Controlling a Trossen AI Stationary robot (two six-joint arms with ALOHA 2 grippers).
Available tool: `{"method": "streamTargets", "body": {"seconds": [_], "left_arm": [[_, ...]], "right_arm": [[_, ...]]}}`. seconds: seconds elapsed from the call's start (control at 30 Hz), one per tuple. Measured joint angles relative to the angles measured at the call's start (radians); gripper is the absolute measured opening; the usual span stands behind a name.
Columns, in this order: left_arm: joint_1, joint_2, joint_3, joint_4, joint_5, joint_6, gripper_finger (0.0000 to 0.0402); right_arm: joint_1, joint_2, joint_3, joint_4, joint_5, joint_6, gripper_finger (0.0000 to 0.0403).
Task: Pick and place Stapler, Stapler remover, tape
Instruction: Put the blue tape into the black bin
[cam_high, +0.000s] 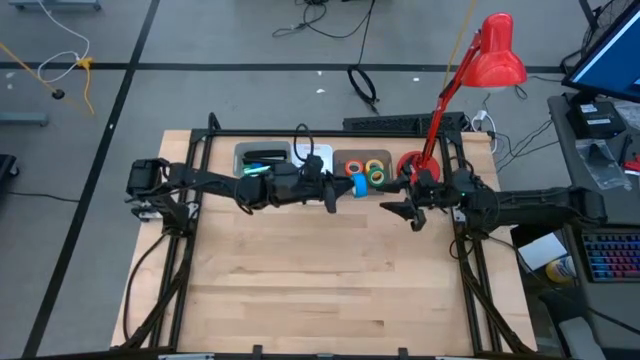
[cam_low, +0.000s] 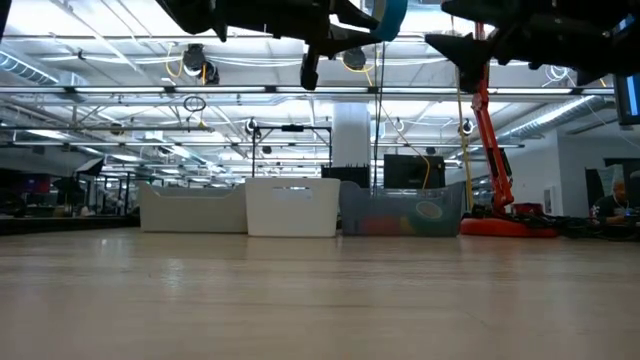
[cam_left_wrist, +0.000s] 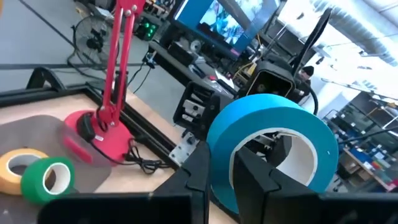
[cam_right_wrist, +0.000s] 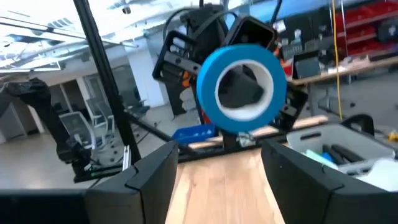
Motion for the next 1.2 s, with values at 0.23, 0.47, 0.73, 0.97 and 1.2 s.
{"method": "streamTargets", "body": {"seconds": [0.23, 0.47, 0.73, 0.97, 1.2], "left_arm": [[0.02, 0.0, 0.011, -0.037, -0.003, 0.014, 0.0044], [0.01, 0.001, 0.011, -0.051, -0.004, 0.01, 0.0044], [0.013, -0.001, 0.011, -0.068, -0.006, 0.018, 0.0044], [0.018, -0.002, 0.011, -0.1, -0.005, 0.021, 0.0044], [0.022, 0.002, 0.011, -0.104, -0.002, 0.026, 0.0044]], "right_arm": [[-0.005, 0.119, 0.055, 0.076, 0.003, -0.042, 0.0229], [-0.058, 0.21, 0.138, 0.072, -0.016, -0.056, 0.0229], [-0.079, 0.271, 0.193, 0.075, -0.099, -0.011, 0.0228], [-0.079, 0.292, 0.204, 0.07, -0.108, 0.031, 0.0203], [-0.077, 0.293, 0.206, 0.065, -0.153, 0.031, 0.0143]]}}
